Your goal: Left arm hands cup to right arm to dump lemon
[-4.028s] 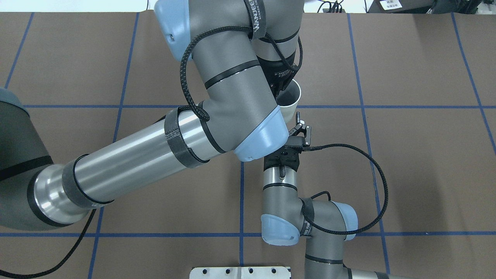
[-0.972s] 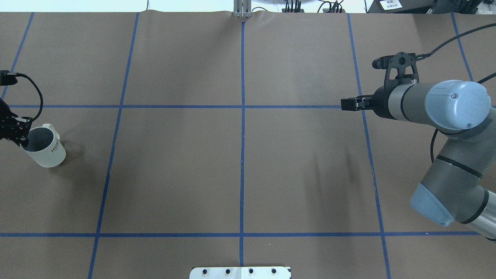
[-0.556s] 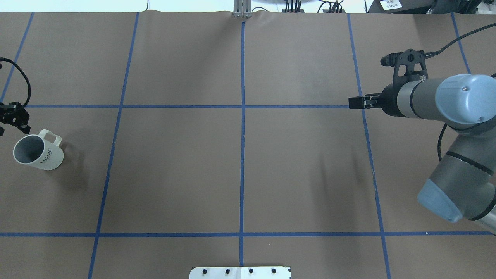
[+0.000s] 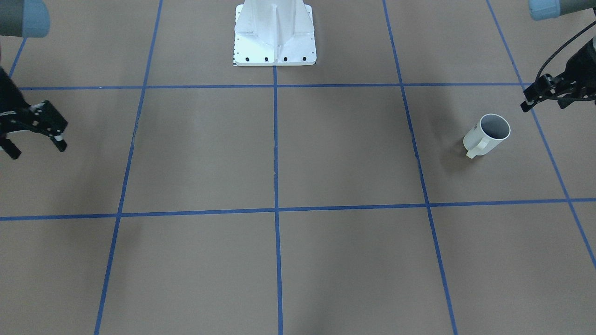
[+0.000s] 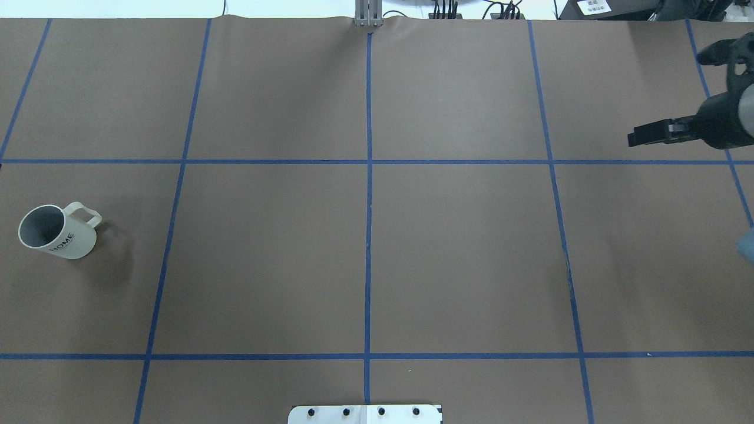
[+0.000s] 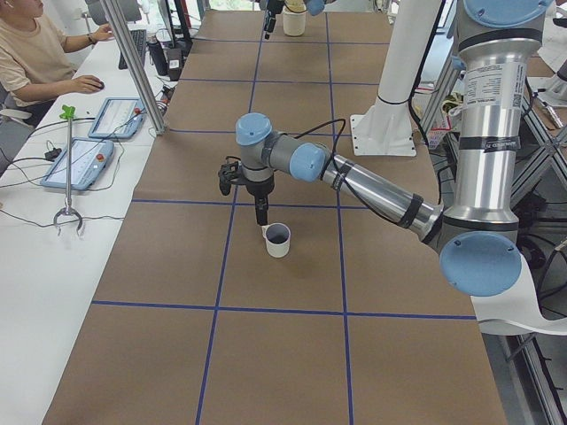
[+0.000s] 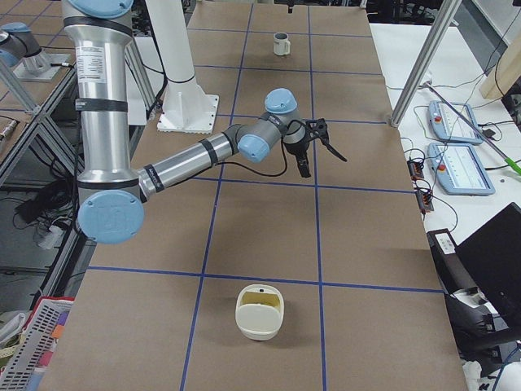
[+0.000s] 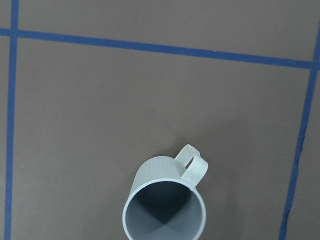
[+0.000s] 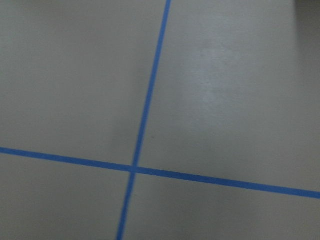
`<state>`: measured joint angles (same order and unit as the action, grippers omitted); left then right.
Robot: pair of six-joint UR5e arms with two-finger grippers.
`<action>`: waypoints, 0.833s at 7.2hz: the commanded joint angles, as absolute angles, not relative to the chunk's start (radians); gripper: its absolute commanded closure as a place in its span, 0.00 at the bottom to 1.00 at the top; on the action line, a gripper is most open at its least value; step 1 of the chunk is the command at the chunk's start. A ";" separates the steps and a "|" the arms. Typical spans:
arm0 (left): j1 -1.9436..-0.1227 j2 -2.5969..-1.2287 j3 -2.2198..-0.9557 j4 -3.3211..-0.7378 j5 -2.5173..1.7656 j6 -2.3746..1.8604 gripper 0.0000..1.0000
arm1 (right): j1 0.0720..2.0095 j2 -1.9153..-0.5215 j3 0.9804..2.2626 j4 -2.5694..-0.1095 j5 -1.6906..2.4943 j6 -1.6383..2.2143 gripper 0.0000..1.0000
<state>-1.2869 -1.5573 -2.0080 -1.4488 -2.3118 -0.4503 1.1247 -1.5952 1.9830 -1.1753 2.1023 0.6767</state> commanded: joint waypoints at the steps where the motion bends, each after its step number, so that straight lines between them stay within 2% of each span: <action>1: -1.438 -1.539 -1.909 -1.447 -2.313 -0.150 0.00 | 1.378 -1.719 1.983 -1.303 2.258 0.280 0.00; 3: -1.515 -1.516 -1.852 -1.453 -2.316 -0.043 0.00 | 1.529 -1.718 1.982 -1.536 2.354 0.123 0.00; 6: -1.542 -1.497 -1.855 -1.448 -2.312 -0.029 0.00 | 1.542 -1.675 1.967 -1.731 2.347 0.055 0.00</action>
<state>-1.5331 -1.5050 -1.8522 -1.4477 -2.3130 -0.0291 1.5326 -1.6997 1.9765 -1.6439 2.3522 0.0763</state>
